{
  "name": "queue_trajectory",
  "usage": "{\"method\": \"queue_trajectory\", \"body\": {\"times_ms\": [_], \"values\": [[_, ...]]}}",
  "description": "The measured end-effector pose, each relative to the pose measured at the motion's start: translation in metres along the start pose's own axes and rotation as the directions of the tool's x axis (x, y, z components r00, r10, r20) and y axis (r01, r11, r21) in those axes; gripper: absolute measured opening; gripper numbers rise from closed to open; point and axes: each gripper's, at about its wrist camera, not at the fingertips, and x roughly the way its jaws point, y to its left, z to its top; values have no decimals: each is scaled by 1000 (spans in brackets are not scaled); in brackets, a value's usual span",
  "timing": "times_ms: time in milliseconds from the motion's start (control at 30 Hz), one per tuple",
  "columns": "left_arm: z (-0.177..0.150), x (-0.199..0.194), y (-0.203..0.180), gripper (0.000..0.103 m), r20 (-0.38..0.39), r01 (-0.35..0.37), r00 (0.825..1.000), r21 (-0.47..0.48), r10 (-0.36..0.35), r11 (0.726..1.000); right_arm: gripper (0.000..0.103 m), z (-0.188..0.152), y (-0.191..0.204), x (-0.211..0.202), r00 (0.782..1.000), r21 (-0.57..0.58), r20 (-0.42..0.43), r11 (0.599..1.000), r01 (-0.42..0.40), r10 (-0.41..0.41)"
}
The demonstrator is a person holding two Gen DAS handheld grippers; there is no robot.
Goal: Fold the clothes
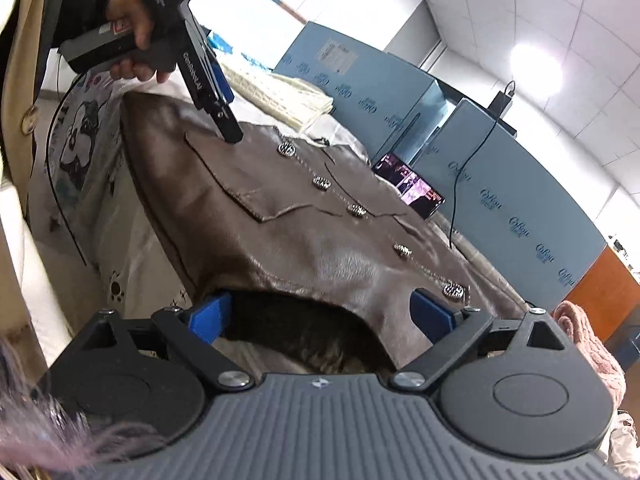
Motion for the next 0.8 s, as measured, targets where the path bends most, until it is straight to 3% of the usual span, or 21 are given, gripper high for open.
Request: {"method": "queue_trajectory", "body": {"times_ms": [267, 400, 667, 733, 800], "values": [[-3, 2, 2, 103, -9, -3, 1000, -18, 3, 1000, 95, -9, 3, -4, 995, -96, -103, 995, -20, 10], [-3, 2, 2, 103, -8, -5, 1000, -24, 5, 1000, 95, -16, 15, 4, 996, -116, -90, 993, -1, -9], [-3, -1, 3, 103, 5, -7, 1000, -24, 7, 1000, 95, -4, 18, -7, 997, -98, 59, 993, 58, -53], [-2, -7, 5, 103, 40, 5, 999, -25, -4, 1000, 95, 3, 12, -9, 994, -65, 100, 996, 56, -50], [-2, -22, 9, 103, 126, 78, 989, -21, -75, 997, 95, 10, 8, -9, 990, -65, 134, 996, 54, -45]]}}
